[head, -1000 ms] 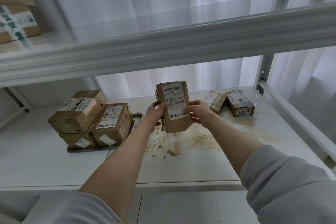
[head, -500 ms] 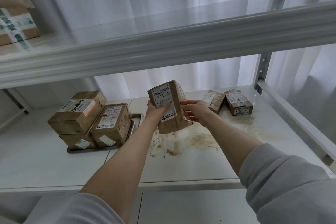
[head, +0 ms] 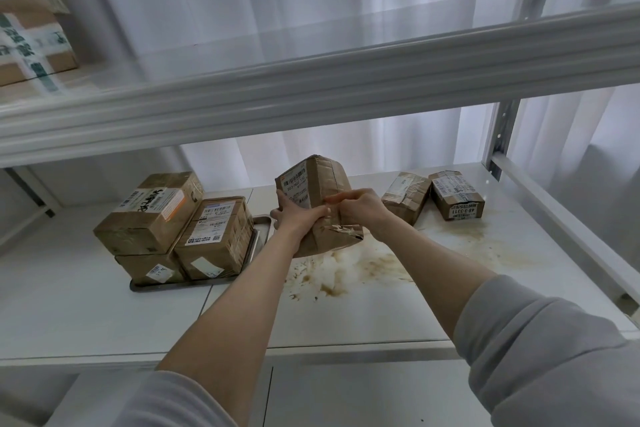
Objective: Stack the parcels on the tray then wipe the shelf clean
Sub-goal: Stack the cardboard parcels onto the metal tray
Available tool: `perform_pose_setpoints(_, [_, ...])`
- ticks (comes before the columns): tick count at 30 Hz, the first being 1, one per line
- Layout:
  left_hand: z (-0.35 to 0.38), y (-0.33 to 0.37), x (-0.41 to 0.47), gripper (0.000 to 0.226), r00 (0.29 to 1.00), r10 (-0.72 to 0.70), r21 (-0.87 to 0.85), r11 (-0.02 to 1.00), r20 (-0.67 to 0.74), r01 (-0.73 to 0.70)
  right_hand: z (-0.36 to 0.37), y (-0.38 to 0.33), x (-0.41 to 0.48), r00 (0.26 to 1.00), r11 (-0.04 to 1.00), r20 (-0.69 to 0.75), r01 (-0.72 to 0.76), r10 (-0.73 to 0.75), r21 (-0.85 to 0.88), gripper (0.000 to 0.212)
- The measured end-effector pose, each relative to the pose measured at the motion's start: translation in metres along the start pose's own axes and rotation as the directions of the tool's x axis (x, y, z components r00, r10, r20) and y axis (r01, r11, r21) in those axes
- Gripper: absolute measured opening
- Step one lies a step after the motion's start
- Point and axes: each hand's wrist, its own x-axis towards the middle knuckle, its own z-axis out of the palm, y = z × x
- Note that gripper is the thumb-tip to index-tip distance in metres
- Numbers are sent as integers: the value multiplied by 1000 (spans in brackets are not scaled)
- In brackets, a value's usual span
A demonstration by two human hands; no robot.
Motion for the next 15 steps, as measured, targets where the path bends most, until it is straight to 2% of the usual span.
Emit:
perform_pose_setpoints(3, [-6,-1,1,114,1000,1,-34,999,29,0,-4,2,5,975,997,-223,-24,9,-67,23])
perform_pose_setpoints(5, [-11,-3,2,113,999,30,-26,999,45,-29,-10,3,7,961,993,-272,-71,42,-97,46])
perform_pose_setpoints(7, [-15,-5,3,116,993,75,0,997,90,-75,-15,4,6,974,992,-196,-119,111,-33,60])
perform_pose_setpoints(10, [-16,-9,1,121,981,115,21,993,159,-120,-17,1,-1,985,985,-78,-146,154,94,45])
perform_pose_setpoints(15, [-18,-9,-6,133,967,132,37,989,216,-143,-20,-1,-5,987,976,-54,-142,152,167,42])
